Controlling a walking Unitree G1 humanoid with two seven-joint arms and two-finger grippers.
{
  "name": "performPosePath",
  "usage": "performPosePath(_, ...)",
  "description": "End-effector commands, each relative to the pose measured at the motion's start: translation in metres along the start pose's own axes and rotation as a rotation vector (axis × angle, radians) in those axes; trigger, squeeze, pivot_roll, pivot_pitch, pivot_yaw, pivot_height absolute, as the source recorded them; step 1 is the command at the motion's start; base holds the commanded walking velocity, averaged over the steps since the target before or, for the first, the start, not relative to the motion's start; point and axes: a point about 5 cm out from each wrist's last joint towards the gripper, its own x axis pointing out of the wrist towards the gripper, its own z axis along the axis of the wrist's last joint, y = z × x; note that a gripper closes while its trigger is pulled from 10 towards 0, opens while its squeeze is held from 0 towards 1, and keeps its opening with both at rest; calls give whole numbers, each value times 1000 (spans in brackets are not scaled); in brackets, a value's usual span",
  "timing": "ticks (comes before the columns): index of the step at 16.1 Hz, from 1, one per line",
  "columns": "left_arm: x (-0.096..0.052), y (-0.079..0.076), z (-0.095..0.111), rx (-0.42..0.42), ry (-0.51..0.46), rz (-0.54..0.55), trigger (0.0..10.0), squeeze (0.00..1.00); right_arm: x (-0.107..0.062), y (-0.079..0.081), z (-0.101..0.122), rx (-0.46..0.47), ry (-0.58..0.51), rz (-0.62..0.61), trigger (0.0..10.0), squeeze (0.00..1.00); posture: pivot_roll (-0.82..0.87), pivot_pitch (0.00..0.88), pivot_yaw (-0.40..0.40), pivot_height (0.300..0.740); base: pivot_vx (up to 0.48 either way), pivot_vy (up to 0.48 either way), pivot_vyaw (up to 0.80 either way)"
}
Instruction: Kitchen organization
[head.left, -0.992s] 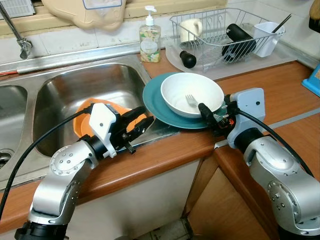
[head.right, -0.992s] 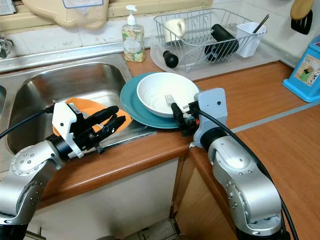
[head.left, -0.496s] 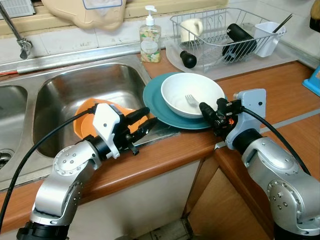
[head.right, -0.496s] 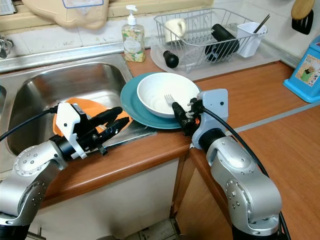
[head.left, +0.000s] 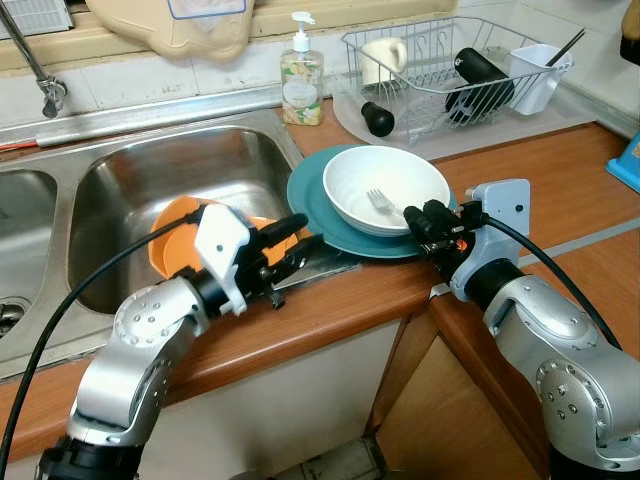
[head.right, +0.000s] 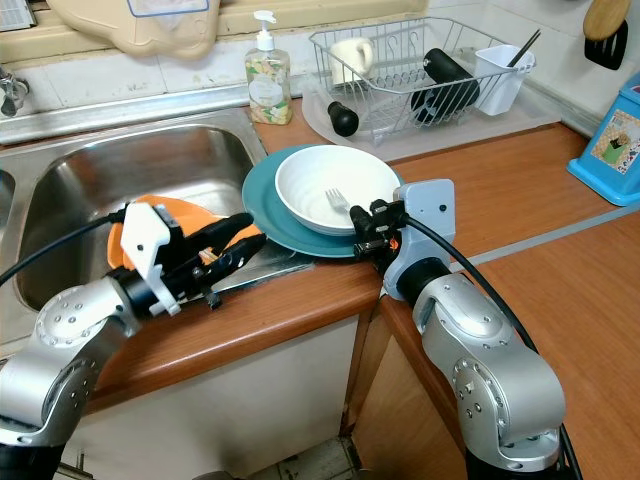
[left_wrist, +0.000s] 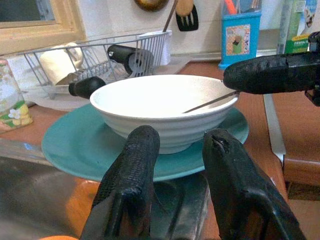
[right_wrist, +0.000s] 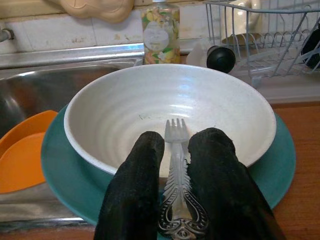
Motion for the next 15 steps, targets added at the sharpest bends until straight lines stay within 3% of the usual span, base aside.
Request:
performPosePath(1, 2, -1, 4, 46, 7, -16, 10000, 0, 0, -4, 4, 6, -11, -13, 0, 0, -139, 0, 56, 740, 0, 0, 0)
performPosePath(4, 10, 2, 13, 139, -16, -10, 10000, 0, 1, -4, 21, 38, -106, 4, 0, 0, -138, 0, 53, 740, 0, 0, 0)
performPosePath(9, 25, 3, 28, 383, -31, -58, 10000, 0, 2, 7, 41, 22, -159, 164, 0, 0, -137, 0, 48, 740, 0, 0, 0)
performPosePath(15, 37, 5, 27, 508, 12, -125, 10000, 0, 4, 25, 45, 8, -153, 267, 0, 0, -138, 0, 46, 740, 0, 0, 0)
